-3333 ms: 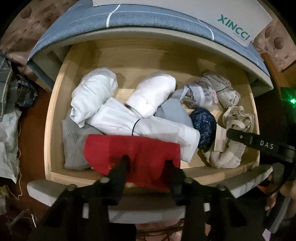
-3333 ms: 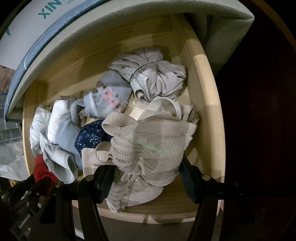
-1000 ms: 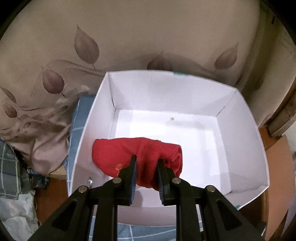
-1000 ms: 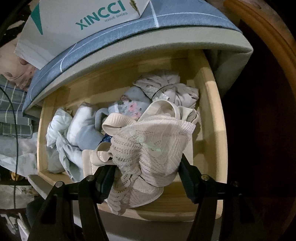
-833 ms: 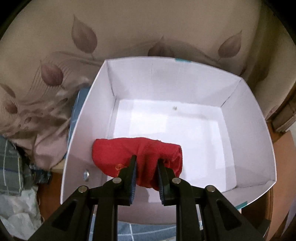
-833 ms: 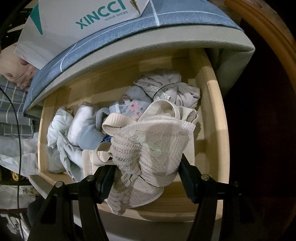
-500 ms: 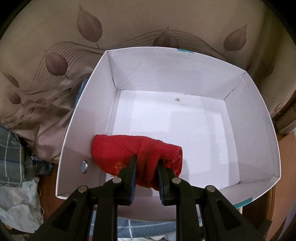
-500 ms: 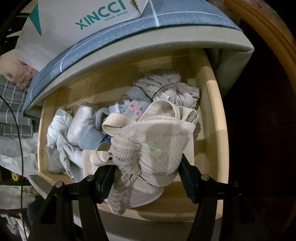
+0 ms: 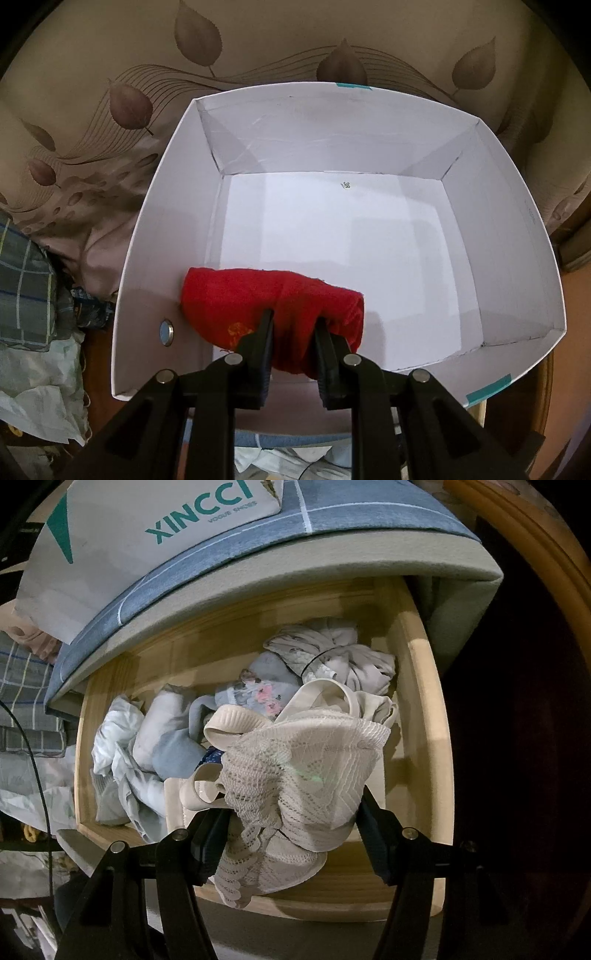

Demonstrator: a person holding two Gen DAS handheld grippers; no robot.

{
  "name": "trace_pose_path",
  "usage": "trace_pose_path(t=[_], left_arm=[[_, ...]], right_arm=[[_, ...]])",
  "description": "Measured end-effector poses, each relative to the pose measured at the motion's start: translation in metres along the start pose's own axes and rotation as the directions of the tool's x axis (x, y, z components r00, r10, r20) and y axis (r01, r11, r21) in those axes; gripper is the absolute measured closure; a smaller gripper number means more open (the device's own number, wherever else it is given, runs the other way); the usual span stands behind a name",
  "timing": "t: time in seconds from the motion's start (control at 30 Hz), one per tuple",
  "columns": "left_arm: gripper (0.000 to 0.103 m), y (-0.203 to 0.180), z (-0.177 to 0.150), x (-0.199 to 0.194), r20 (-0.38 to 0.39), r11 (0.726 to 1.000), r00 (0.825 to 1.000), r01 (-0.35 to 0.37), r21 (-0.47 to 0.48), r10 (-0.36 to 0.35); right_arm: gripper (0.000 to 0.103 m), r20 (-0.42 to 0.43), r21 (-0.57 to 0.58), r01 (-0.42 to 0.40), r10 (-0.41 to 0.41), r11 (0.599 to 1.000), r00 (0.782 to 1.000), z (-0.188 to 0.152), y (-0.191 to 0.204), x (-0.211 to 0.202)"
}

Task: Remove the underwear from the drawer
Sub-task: 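Carry red garment into the white box and open left tool, then return left tool to the drawer while right tool lifts the white lace bra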

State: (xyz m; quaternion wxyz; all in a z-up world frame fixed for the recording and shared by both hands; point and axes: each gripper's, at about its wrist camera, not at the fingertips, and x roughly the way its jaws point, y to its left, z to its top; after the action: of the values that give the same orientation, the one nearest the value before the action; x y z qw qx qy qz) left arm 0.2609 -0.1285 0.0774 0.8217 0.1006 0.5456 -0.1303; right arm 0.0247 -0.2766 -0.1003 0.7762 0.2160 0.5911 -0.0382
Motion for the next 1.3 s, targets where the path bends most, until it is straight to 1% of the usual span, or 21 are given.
trace_pose_path(t=[0.07, 0.1, 0.2, 0.3, 0.37, 0.4, 0.5, 0.67, 0.77, 0.8, 0.97, 1.03, 1.1, 1.17, 1.3], left_arm=[[0.082, 0.0, 0.001, 0.0, 0.005, 1.0, 1.0, -0.006, -0.002, 0.006], [0.079, 0.0, 0.001, -0.001, 0.011, 1.0, 1.0, -0.015, -0.005, 0.015], [0.076, -0.001, 0.001, -0.005, 0.04, 1.0, 0.999, -0.027, -0.007, 0.027], [0.068, 0.0, 0.002, -0.008, 0.046, 1.0, 0.999, -0.022, -0.007, 0.022], [0.066, 0.001, 0.002, -0.012, 0.044, 1.0, 0.999, -0.001, -0.005, 0.001], [0.064, 0.002, 0.001, -0.016, 0.048, 1.0, 0.999, 0.018, -0.004, -0.017], [0.062, 0.002, -0.002, -0.032, 0.068, 0.999, 0.997, 0.033, 0.014, -0.034], [0.061, 0.011, -0.011, -0.066, 0.087, 0.997, 0.994, 0.069, 0.039, -0.072], [0.061, 0.018, -0.02, -0.09, 0.115, 0.997, 0.991, 0.062, 0.048, -0.068], [0.061, 0.022, -0.024, -0.099, 0.129, 0.997, 0.99, 0.058, 0.055, -0.065], [0.06, 0.039, -0.05, -0.139, 0.184, 0.996, 0.983, -0.019, 0.09, 0.002], [0.051, 0.048, -0.066, -0.15, 0.209, 0.994, 0.977, -0.059, 0.095, 0.038], [0.048, 0.056, -0.082, -0.153, 0.226, 0.992, 0.972, -0.089, 0.086, 0.068], [0.048, 0.064, -0.1, -0.15, 0.222, 0.991, 0.971, -0.106, 0.081, 0.085], [0.048, 0.069, -0.138, -0.125, 0.177, 0.991, 0.978, -0.123, 0.058, 0.111]], right_arm=[[0.042, -0.001, -0.001, 0.001, -0.001, 1.0, 1.0, 0.0, 0.0, 0.001], [0.042, -0.002, -0.001, 0.002, -0.002, 1.0, 1.0, 0.0, 0.0, 0.001], [0.042, -0.002, 0.0, 0.006, -0.006, 1.0, 1.0, 0.0, 0.001, 0.001], [0.042, -0.003, 0.002, 0.007, -0.007, 1.0, 1.0, 0.0, 0.001, 0.001], [0.042, -0.004, 0.001, 0.01, -0.01, 1.0, 1.0, 0.0, 0.001, 0.001], [0.042, -0.004, 0.001, 0.012, -0.012, 1.0, 1.0, 0.0, 0.001, 0.001], [0.043, -0.001, 0.003, 0.016, -0.016, 1.0, 1.0, 0.0, 0.001, 0.002], [0.043, 0.022, 0.007, 0.026, -0.026, 1.0, 0.999, -0.002, 0.002, -0.002], [0.043, 0.039, 0.013, 0.018, -0.019, 1.0, 0.999, -0.002, 0.0, -0.006], [0.043, 0.045, 0.016, 0.023, -0.024, 1.0, 0.999, -0.002, 0.0, -0.007], [0.043, 0.085, 0.019, 0.019, -0.02, 1.0, 0.996, -0.003, -0.001, -0.016], [0.043, 0.101, 0.013, 0.023, -0.024, 1.0, 0.995, -0.004, 0.0, -0.02], [0.043, 0.117, 0.0, 0.032, -0.031, 0.999, 0.993, -0.003, 0.003, -0.026], [0.043, 0.126, -0.01, 0.027, -0.026, 1.0, 0.992, -0.001, 0.005, -0.032], [0.043, 0.134, -0.031, 0.021, -0.017, 0.999, 0.991, 0.003, 0.01, -0.051]])
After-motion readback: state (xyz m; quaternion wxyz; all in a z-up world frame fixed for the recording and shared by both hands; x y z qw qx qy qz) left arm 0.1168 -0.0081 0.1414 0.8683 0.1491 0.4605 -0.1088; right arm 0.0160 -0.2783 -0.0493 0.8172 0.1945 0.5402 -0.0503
